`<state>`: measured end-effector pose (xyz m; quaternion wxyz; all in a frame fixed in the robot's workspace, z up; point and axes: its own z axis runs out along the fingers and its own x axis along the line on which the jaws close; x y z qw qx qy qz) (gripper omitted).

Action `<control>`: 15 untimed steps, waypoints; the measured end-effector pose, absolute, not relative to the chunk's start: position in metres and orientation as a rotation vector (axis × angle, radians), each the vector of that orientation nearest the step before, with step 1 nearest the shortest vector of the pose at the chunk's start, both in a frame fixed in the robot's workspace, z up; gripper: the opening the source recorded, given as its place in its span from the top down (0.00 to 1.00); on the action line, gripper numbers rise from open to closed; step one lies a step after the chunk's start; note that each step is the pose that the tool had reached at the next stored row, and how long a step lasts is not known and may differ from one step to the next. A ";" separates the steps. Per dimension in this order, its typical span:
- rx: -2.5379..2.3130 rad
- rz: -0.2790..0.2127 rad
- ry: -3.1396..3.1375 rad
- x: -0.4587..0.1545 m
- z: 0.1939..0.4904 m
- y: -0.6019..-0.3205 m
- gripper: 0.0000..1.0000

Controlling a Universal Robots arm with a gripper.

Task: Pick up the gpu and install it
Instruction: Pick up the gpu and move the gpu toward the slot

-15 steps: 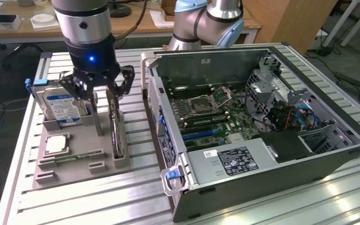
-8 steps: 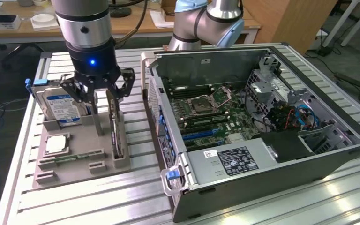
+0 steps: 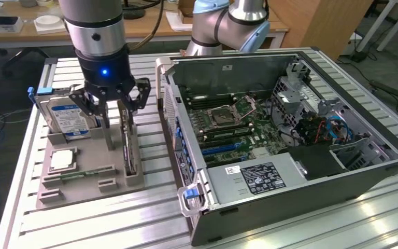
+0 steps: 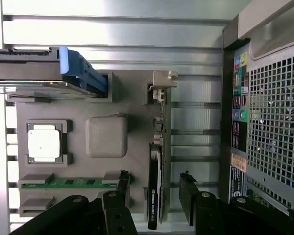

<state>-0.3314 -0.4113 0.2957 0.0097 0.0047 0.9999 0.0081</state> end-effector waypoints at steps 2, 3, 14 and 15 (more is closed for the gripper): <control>0.015 0.025 3.122 -0.331 0.294 -0.411 0.47; 0.016 0.025 3.122 -0.331 0.293 -0.411 0.47; 0.067 0.025 3.121 -0.331 0.281 -0.413 0.47; 0.067 0.025 3.121 -0.331 0.280 -0.413 0.47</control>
